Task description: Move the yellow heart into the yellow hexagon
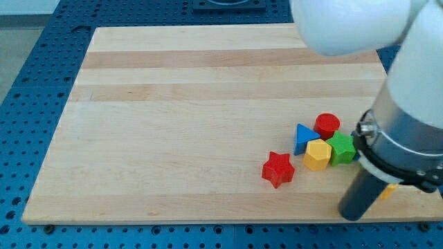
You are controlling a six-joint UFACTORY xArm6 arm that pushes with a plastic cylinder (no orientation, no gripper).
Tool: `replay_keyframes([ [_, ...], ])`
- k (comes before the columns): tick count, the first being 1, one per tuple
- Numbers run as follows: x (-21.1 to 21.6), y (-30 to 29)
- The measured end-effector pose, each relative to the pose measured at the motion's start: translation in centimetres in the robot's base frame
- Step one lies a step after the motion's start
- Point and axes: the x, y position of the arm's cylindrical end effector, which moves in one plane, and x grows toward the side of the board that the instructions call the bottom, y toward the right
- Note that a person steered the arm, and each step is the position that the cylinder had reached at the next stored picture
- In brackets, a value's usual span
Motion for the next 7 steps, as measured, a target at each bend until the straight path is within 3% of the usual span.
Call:
replay_keyframes([
  [2, -0.2, 10.3],
  [5, -3.3, 0.4],
  [7, -5.4, -2.5],
])
